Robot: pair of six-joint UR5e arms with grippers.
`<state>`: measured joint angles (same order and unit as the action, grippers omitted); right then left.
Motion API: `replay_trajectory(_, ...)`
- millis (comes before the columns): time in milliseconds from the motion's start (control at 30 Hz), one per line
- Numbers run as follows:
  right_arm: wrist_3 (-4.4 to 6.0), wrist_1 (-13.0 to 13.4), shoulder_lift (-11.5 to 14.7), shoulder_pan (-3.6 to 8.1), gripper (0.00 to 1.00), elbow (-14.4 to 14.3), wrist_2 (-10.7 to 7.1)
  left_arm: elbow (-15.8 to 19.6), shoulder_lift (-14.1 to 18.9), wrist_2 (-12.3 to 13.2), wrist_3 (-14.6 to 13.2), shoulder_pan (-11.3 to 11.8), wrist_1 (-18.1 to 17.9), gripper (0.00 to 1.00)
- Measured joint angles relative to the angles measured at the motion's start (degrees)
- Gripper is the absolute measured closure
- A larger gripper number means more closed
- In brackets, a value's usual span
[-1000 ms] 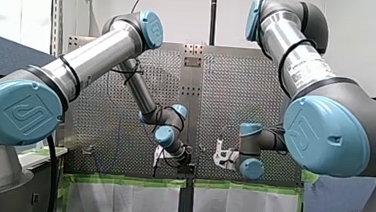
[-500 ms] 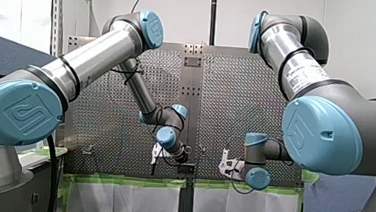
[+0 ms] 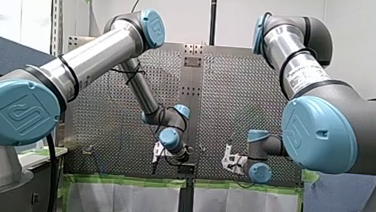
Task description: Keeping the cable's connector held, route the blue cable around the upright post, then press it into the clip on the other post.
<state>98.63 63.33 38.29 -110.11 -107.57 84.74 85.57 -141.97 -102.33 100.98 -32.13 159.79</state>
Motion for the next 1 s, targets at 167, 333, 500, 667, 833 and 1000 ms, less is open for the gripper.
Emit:
replay_trajectory(167,-0.21,-1.43,0.0,0.67,1.0,1.23,-0.56,0.0,0.0,0.62,0.25,-0.47,-2.62,1.0)
replay_trajectory(333,-0.35,-3.37,0.0,1.18,1.0,2.85,-1.31,-0.03,0.0,1.31,0.71,-0.58,-4.77,1.0)
replay_trajectory(500,-0.36,-4.42,0.0,1.88,1.0,3.5,-1.7,-0.03,-0.06,1.66,0.86,-1.12,-5.15,1.0)
replay_trajectory(667,-0.67,-4.76,0.0,2.59,1.0,3.6,-1.9,-0.03,-0.11,1.9,1.78,-1.55,-5.39,1.0)
replay_trajectory(833,-0.93,-4.89,0.0,2.9,1.0,3.61,-2.22,-0.02,-0.18,2.94,4.29,-1.41,-6.05,1.0)
replay_trajectory(1000,-1.18,-4.9,0.0,2.99,1.0,3.69,-2.68,-0.03,-1.48,4.35,6.83,-1.15,-6.02,1.0)
